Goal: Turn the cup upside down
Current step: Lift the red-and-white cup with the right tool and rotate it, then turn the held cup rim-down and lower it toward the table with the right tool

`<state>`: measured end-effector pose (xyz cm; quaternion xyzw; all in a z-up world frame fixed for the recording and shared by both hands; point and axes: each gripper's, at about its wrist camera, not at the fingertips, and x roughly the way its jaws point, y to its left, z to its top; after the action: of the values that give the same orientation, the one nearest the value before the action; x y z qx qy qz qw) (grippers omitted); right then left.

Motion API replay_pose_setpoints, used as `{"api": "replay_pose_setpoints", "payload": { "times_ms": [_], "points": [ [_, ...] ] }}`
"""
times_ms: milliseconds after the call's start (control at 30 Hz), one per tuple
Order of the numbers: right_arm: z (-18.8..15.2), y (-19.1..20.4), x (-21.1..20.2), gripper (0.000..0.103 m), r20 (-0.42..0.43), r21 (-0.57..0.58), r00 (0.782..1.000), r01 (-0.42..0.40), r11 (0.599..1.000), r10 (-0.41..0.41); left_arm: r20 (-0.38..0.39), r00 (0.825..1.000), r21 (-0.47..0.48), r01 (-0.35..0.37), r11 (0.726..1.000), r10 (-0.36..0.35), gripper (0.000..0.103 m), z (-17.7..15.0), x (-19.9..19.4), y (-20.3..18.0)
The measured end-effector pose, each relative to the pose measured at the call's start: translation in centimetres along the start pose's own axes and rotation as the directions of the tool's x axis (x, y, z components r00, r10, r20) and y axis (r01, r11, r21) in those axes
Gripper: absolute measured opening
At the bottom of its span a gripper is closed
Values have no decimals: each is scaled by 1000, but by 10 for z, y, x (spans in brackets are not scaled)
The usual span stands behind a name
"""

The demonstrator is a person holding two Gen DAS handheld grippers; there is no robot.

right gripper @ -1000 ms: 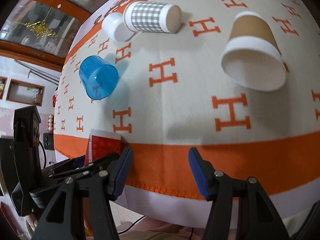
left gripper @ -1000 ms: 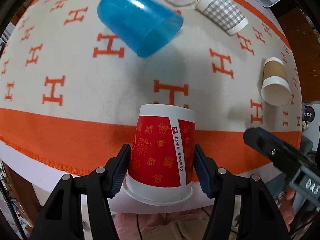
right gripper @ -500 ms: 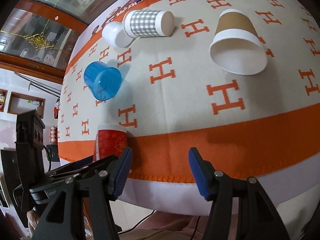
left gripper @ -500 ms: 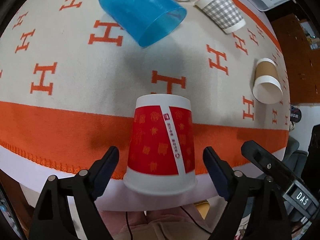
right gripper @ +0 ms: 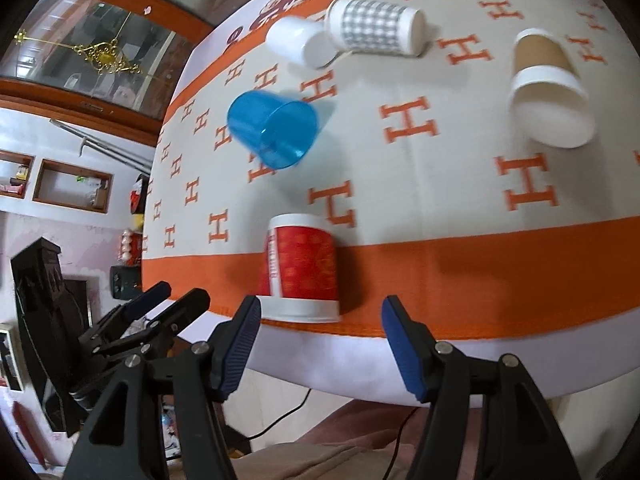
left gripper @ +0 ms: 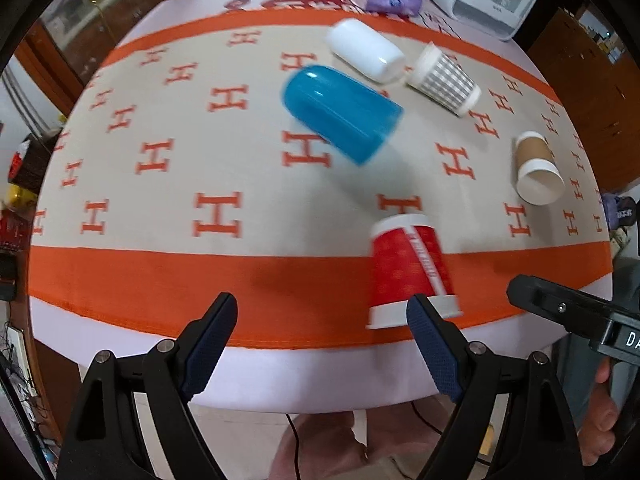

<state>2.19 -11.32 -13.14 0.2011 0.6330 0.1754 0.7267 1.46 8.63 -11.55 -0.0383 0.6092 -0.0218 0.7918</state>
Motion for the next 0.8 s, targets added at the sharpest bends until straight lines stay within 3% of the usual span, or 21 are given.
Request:
{"api": "replay_pose_setpoints", "payload": {
  "times_ms": [167, 333, 600, 700, 800],
  "points": [
    [14, 10, 28, 63, -51, 1, 999, -10, 1000, 10, 31, 1000, -34, 0, 999, 1, 85, -1, 1, 27],
    [30, 7, 62, 63, -127, 33, 992, -3, 999, 7, 46, 999, -32, 5, 999, -3, 85, -1, 18, 27],
    [34, 13, 80, 62, -186, 17, 982, -9, 1000, 12, 37, 998, -54, 43, 998, -41, 85, -4, 30, 41],
    [30, 16, 77, 60, -181, -11, 984, -1, 1000, -1, 29, 998, -62, 48, 997, -46, 85, -7, 34, 45],
    [28, 19, 61, 60, -122, -50, 992, 14, 999, -20, 22, 999, -64, 49, 997, -47, 85, -8, 37, 47]
  ]
}}
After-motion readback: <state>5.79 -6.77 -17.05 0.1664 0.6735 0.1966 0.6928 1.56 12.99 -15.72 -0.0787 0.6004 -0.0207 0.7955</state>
